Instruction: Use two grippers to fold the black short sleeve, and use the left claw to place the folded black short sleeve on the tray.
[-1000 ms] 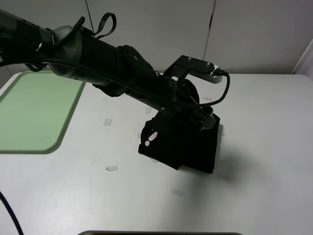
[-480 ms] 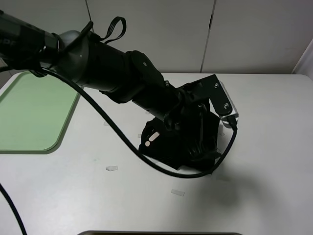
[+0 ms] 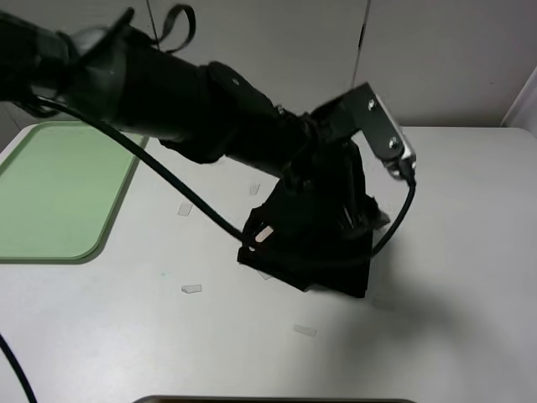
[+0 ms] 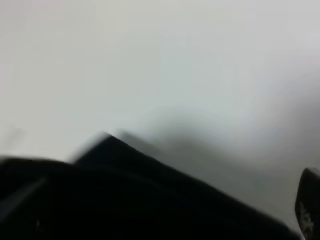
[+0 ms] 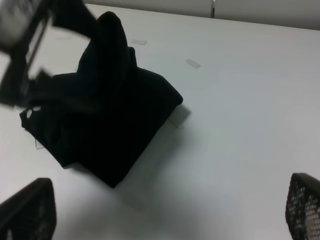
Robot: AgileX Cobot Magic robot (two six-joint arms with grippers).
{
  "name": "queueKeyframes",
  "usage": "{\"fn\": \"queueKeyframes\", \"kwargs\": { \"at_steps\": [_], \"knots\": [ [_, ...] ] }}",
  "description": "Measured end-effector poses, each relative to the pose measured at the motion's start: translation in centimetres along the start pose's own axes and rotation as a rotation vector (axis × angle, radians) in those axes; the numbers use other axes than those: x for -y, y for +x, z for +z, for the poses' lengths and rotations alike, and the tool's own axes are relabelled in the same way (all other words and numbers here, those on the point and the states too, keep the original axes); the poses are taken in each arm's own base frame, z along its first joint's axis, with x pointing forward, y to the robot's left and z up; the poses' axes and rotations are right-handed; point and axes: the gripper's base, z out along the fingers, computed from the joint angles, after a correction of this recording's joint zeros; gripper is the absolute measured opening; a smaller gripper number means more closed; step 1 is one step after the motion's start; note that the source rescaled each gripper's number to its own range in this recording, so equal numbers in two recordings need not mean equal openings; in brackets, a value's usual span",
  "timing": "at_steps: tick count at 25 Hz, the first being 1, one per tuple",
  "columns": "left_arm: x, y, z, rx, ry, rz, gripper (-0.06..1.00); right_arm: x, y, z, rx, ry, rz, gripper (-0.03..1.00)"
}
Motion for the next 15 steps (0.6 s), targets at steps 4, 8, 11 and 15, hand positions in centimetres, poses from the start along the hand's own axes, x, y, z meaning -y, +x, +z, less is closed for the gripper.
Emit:
{"fn": "queueKeyframes", "kwargs": {
  "at_steps": [4, 8, 11, 15],
  "knots": [
    [-1.6, -2.0, -4.3, 0.085, -0.093, -0.02, 0.95, 0.0, 0.0, 0.0, 0.0, 0.0, 0.0, 1.0],
    [-4.1, -0.3, -7.0, 0.061, -0.239, -0.067, 0.95, 0.0, 0.0, 0.0, 0.0, 0.0, 0.0, 1.0],
    [-5.9, 2.5, -7.6, -0.01, -0.345, -0.119, 0.95, 0.0, 0.0, 0.0, 0.0, 0.0, 0.0, 1.0],
    [-7.2, 4.7, -8.2, -0.06, -0.401, -0.166, 0.95, 0.0, 0.0, 0.0, 0.0, 0.0, 0.0, 1.0]
  ]
}}
